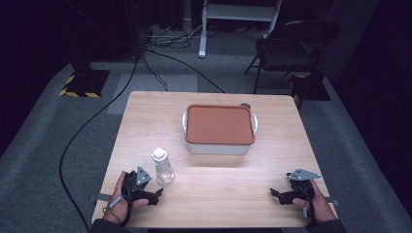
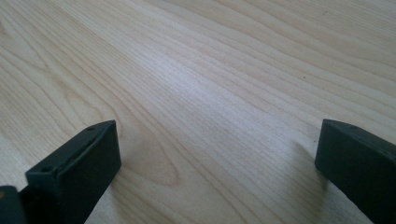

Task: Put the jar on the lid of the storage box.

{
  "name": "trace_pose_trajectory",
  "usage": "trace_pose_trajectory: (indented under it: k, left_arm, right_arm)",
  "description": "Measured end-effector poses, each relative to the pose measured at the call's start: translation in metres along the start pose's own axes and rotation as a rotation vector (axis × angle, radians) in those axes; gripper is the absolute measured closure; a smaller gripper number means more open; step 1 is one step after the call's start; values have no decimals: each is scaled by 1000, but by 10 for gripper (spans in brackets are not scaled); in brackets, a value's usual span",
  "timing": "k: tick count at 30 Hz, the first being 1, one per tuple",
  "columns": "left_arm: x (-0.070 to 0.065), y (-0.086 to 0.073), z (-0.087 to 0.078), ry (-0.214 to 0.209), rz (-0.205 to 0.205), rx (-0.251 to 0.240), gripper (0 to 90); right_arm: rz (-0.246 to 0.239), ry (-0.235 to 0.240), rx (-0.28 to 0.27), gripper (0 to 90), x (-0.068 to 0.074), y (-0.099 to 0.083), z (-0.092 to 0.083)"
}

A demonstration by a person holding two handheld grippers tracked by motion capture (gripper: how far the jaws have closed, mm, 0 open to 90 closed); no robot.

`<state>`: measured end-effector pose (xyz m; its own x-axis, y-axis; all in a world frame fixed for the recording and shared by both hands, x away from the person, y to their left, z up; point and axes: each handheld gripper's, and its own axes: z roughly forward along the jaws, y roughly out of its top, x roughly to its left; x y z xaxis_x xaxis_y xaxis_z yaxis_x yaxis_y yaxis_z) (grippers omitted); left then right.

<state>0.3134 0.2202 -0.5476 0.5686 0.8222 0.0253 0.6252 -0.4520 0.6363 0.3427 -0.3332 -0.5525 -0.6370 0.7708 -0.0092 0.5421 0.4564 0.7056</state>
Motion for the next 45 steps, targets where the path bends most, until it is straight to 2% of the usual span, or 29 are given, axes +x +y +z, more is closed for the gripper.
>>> trace_pose_trajectory:
  k: [3, 5, 16, 25, 32, 35, 38, 40, 45]
  left_arm:
    - [2, -1, 2, -15, -33, -3, 5]
    - [3, -2, 2, -14, -38, -14, 2]
    - [3, -3, 3, -9, -43, -28, 2]
    - [3, -1, 3, -8, -49, -7, 3]
    - [2, 0, 1, 9, -51, 4, 5]
    - [1, 1, 0, 20, -41, -3, 23]
    - [1, 1, -1, 32, -47, -17, 24]
    - [1, 2, -3, 31, -64, -33, 24]
    - [-1, 3, -7, 28, -58, -50, 24]
  right_arm:
    - [0, 0, 0, 0, 0, 0, 0]
    - [0, 0, 0, 0, 0, 0, 0]
    - [0, 0, 0, 0, 0, 0, 0]
    - [0, 1, 0, 0, 0, 0, 0]
    - [-2, 4, 0, 0, 0, 0, 0]
    - [-2, 4, 1, 0, 0, 0, 0]
    - [-2, 4, 0, 0, 0, 0, 0]
    - [-2, 4, 0, 0, 0, 0, 0]
    - [-2, 4, 0, 0, 0, 0, 0]
